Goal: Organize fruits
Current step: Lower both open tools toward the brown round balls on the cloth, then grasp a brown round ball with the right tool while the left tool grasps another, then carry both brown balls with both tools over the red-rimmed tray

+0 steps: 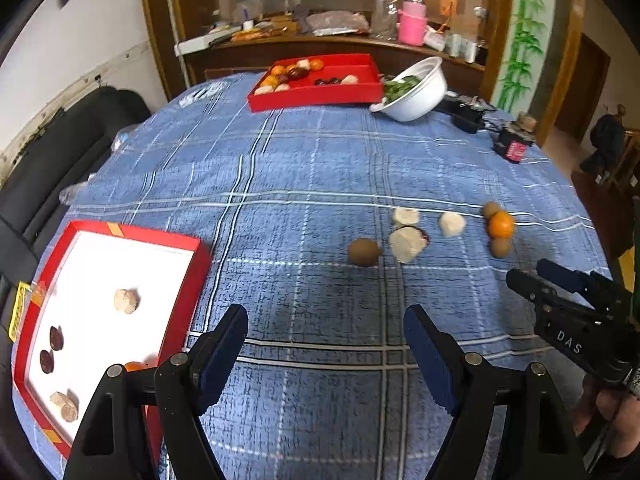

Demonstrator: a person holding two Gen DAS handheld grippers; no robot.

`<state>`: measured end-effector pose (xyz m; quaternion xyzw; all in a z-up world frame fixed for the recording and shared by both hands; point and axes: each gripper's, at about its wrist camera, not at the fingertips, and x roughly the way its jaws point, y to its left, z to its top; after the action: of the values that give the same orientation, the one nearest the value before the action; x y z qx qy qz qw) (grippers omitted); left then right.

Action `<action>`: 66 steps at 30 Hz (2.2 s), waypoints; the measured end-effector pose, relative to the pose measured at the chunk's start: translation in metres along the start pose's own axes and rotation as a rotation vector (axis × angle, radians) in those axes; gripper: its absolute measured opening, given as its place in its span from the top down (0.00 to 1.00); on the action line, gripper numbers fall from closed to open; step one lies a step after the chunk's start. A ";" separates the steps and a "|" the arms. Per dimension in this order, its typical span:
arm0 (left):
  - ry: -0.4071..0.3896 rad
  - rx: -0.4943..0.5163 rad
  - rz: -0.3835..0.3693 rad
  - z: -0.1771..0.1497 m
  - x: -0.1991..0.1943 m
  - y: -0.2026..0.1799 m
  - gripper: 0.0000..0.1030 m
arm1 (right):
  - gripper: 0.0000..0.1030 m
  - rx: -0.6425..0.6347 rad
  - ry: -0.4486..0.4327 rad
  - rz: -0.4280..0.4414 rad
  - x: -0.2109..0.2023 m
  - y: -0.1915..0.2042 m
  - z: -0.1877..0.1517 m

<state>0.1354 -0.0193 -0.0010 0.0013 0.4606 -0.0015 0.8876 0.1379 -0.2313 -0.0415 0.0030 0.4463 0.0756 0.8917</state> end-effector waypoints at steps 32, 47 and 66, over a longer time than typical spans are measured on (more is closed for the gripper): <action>-0.049 0.070 -0.022 0.026 0.085 -0.022 0.75 | 0.80 0.007 -0.014 0.063 0.013 -0.011 0.014; -0.075 0.009 -0.006 -0.029 0.017 -0.002 0.75 | 0.80 -0.026 -0.053 0.094 -0.026 0.019 -0.016; -0.121 -0.125 0.053 -0.090 -0.046 0.053 0.76 | 0.80 -0.123 -0.089 0.172 -0.074 0.101 -0.061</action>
<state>0.0355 0.0341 -0.0149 -0.0421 0.4050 0.0506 0.9119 0.0324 -0.1458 -0.0123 -0.0103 0.3989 0.1788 0.8993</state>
